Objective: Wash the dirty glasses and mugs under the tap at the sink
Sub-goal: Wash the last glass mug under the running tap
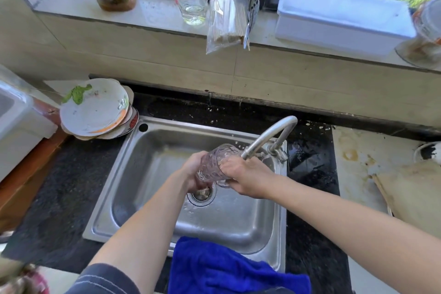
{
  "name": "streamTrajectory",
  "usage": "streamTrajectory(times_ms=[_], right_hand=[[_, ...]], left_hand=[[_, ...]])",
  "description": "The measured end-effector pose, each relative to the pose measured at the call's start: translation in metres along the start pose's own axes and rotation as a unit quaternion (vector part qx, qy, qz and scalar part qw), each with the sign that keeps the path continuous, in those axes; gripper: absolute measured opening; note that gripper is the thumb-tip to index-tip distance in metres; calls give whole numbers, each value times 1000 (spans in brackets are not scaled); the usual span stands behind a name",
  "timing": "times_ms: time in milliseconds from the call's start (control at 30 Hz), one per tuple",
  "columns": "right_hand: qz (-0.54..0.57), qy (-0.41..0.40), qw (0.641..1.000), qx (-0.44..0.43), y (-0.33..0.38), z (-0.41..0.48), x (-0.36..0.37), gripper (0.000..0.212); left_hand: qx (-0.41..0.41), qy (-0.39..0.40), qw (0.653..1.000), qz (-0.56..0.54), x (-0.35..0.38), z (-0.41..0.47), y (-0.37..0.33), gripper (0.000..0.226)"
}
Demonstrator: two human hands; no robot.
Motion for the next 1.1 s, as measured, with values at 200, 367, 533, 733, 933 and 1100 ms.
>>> streamTrajectory(times_ms=[200, 367, 533, 733, 933, 1100], right_hand=[[-7, 15, 1000, 14, 2, 1, 2, 33], [252, -2, 950, 187, -29, -7, 3, 20], [449, -57, 843, 290, -35, -8, 9, 14], [523, -149, 765, 346, -51, -22, 11, 40], [471, -127, 817, 308, -55, -35, 13, 30], [506, -152, 776, 345, -61, -29, 14, 41]], left_hand=[[-43, 35, 998, 27, 7, -10, 12, 32], [-16, 53, 992, 115, -3, -14, 15, 46], [51, 35, 998, -26, 8, -12, 5, 51], [37, -16, 999, -23, 9, -18, 5, 30], [-8, -87, 996, -17, -16, -19, 12, 29], [-82, -44, 996, -3, -1, -25, 29, 42]])
Point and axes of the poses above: each hand's wrist, its own z-axis towards the middle knuckle, its own x-axis out of the palm, y = z × x, the point moved 10 cm from there along z, towards the middle knuckle, and after that the axes turned 6 degrees about -y, right-handed, at the moved point
